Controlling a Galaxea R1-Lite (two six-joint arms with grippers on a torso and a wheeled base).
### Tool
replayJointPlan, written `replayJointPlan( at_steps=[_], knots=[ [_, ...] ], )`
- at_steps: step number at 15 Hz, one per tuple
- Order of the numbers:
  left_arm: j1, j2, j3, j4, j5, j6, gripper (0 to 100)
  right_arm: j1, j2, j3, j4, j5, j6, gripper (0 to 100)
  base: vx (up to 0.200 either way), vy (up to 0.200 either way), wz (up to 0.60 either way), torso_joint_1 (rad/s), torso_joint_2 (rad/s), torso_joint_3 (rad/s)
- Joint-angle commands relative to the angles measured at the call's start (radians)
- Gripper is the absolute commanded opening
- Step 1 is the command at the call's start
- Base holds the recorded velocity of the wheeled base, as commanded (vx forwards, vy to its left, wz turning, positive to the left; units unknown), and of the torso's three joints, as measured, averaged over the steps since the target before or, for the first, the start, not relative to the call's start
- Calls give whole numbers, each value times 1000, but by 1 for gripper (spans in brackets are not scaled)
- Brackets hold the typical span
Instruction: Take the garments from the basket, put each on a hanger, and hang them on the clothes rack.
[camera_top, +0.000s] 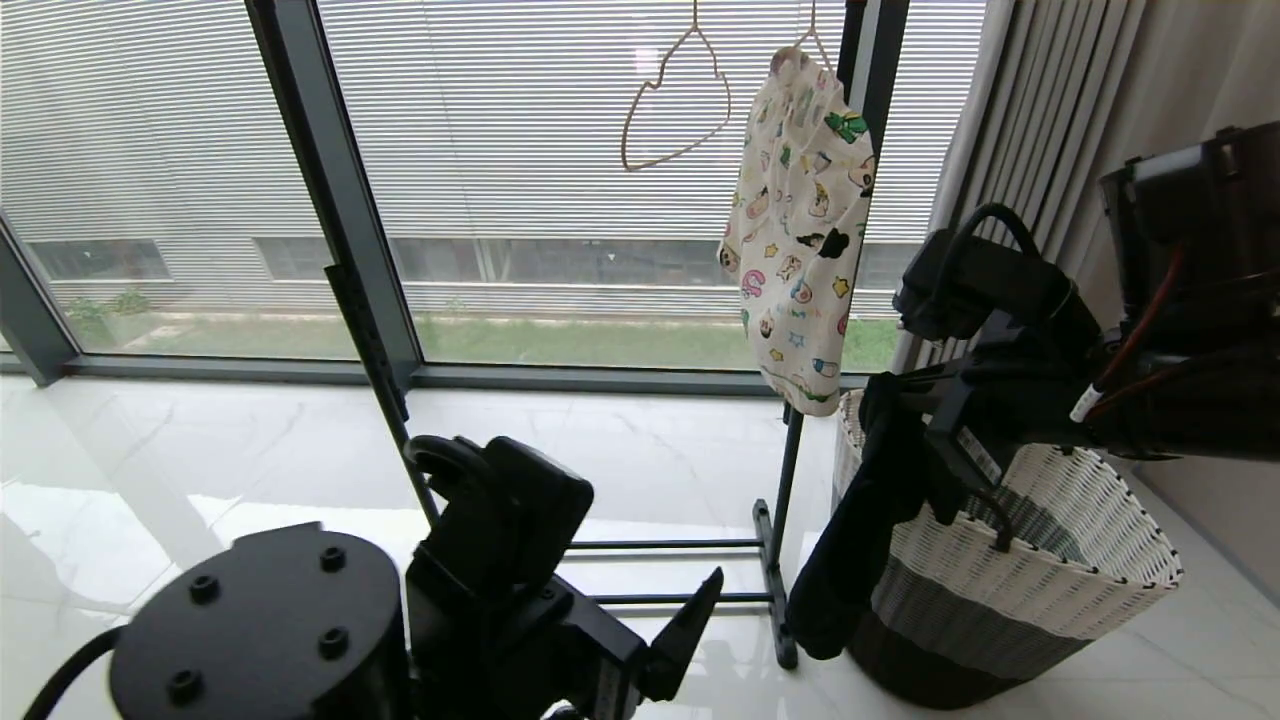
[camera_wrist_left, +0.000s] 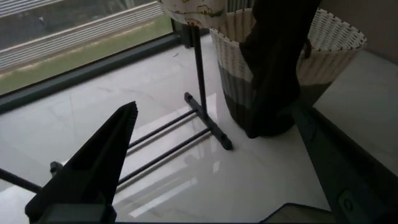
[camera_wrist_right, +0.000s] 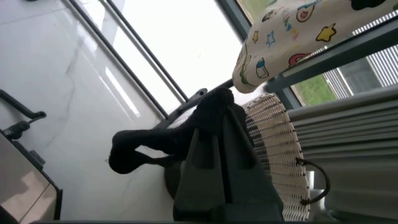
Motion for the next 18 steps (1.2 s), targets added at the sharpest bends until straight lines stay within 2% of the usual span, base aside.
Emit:
replayJointPlan(
  at_steps=[1,3,4,8,10,11,15,18],
  knots=[
    [-128,274,-197,1,0,-52,100,29,-49,6,34,1,28,0,0,0,0,0,0,0],
    [-129,346,-204,1,-11,-69,100,47,-81,29,63,1,60,0,0,0,0,0,0,0],
    [-133,375,-243,1,-35,-112,100,58,-109,58,63,1,71,0,0,0,0,0,0,0],
    [-103,522,-381,3,-43,-123,100,87,-147,93,63,3,83,0,0,0,0,0,0,0],
    [-99,601,-496,3,-40,-196,100,102,-153,93,62,3,97,0,0,0,0,0,0,0],
    [-99,621,-531,6,-40,-198,100,102,-155,93,62,3,98,0,0,0,0,0,0,0],
    [-40,693,-562,7,-26,-196,100,101,-163,93,62,35,108,0,0,0,0,0,0,0],
    [-24,693,-555,7,-14,-196,100,98,-161,95,62,46,111,0,0,0,0,0,0,0]
  ],
)
